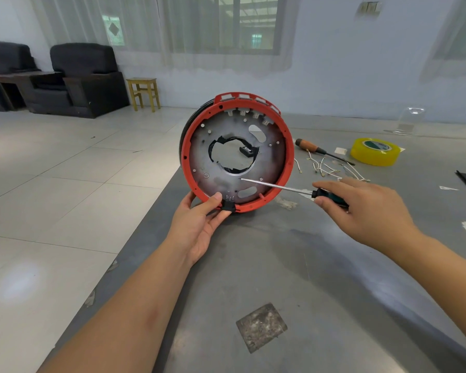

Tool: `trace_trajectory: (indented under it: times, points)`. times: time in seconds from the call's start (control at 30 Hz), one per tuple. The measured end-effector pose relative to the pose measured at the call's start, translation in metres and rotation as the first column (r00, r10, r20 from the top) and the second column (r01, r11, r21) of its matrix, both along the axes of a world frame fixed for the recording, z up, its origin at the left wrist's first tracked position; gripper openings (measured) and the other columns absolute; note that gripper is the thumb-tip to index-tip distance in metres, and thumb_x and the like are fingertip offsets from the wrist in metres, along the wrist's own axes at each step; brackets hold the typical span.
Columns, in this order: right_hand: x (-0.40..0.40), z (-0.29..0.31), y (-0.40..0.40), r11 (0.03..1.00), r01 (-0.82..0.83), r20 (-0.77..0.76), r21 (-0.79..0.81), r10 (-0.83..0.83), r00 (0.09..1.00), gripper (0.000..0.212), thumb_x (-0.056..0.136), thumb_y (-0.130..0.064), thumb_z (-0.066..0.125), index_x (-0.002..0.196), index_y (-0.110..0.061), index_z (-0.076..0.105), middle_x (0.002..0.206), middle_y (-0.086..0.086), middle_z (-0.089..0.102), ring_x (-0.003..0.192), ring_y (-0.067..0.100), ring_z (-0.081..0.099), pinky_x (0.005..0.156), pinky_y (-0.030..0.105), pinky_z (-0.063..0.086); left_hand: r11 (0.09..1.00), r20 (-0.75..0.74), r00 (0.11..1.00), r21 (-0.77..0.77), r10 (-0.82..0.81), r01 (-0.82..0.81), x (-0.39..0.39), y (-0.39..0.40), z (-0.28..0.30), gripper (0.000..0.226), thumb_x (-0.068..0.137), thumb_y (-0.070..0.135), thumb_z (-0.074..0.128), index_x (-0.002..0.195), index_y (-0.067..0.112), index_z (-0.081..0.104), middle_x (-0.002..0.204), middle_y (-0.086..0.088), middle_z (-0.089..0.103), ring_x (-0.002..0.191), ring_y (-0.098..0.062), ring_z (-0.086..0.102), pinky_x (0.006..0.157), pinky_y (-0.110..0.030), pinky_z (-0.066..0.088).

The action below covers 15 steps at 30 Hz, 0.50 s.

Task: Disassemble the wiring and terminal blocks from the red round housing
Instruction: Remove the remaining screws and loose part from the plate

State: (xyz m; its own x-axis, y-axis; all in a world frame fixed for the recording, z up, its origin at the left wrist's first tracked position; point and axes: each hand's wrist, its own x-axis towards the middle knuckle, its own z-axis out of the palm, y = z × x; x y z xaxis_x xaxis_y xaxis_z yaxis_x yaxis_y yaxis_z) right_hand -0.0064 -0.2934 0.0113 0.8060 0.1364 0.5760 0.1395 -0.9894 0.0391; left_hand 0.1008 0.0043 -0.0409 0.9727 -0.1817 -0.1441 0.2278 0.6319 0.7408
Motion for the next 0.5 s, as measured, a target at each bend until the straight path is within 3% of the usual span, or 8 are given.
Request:
trace_trajectory:
  times: [0.13, 0.27, 0.5]
  points:
    - [-0.007, -0.025, -0.007, 0.988, 0.041, -0.057, 0.149, -0.033, 0.998, 0.035, 0.095, -0.059, 0.045, 0.121, -0.039, 0.057, 0.101, -0.014, 0.07, 0.088, 0.017, 0.066, 0.062, 0.028, 0.046, 0.998, -0.005, 0.999, -0.049, 0.035, -0.035, -0.002, 0.001, 0.001, 0.062, 0.093, -0.002, 0.074, 0.148, 0.008, 0.048, 0.121, -0.016, 0.076, 0.11, -0.034, 0.075, 0.082, -0.039, 0.065]
    - [-0.015, -0.038, -0.012, 0.997, 0.054, -0.168, 0.053, -0.044, 0.985, 0.035, 0.091, -0.061, 0.046, 0.109, -0.036, 0.062, 0.097, -0.016, 0.068, 0.087, 0.013, 0.065, 0.066, 0.027, 0.049, 0.996, -0.015, 0.998, -0.065, 0.063, -0.064, -0.002, 0.002, 0.0, 0.063, 0.092, 0.003, 0.076, 0.149, 0.008, 0.049, 0.11, -0.011, 0.08, 0.103, -0.03, 0.078, 0.079, -0.037, 0.065]
    - [-0.016, -0.038, -0.012, 0.997, 0.075, -0.32, -0.017, -0.077, 0.944, 0.031, 0.091, -0.057, 0.051, 0.11, -0.036, 0.062, 0.099, -0.015, 0.061, 0.094, 0.013, 0.06, 0.08, 0.032, 0.048, 0.998, -0.014, 1.0, -0.063, 0.024, -0.025, -0.003, 0.005, 0.0, 0.06, 0.094, 0.003, 0.074, 0.148, 0.009, 0.05, 0.118, -0.015, 0.077, 0.105, -0.036, 0.077, 0.083, -0.045, 0.065]
